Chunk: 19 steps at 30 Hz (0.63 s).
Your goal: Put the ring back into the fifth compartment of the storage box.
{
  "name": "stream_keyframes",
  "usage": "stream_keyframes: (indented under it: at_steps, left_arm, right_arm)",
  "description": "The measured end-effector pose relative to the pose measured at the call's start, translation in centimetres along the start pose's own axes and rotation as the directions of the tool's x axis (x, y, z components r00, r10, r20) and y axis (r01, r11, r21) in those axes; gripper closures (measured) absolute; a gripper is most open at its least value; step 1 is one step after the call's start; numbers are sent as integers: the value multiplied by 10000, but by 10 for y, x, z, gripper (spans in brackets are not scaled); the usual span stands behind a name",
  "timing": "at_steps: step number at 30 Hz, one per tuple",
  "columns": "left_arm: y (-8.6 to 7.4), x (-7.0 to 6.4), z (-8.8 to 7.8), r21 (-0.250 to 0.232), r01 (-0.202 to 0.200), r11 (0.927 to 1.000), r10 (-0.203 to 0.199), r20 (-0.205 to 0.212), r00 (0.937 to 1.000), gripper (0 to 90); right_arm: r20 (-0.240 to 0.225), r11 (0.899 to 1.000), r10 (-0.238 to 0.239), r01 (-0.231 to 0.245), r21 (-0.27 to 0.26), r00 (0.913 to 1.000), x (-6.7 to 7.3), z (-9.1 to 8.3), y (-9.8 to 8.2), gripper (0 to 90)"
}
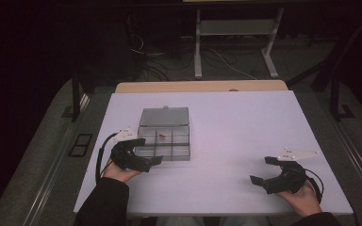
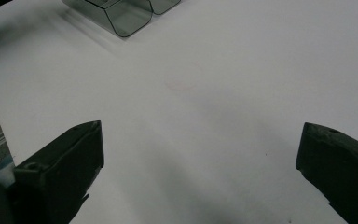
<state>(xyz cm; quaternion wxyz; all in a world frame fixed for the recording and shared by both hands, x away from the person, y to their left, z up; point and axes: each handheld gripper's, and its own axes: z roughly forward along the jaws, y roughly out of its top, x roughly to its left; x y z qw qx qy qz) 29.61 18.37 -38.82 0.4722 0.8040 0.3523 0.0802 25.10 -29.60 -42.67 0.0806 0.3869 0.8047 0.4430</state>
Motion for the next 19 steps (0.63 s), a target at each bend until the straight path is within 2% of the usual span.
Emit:
stream_keyframes:
  at_steps: [13,19]
  left_arm:
    - [-28,-14,1,-359,158,9992,-151,190,9997,0]
    - [-36,-20,5,-249,127,9996,-117,402,9991,0]
  right_arm:
    - [-9,10000,5,-5,-14,10000,0,0,0,2]
    - [-17,10000,-20,20,-35,10000,0,0,0,2]
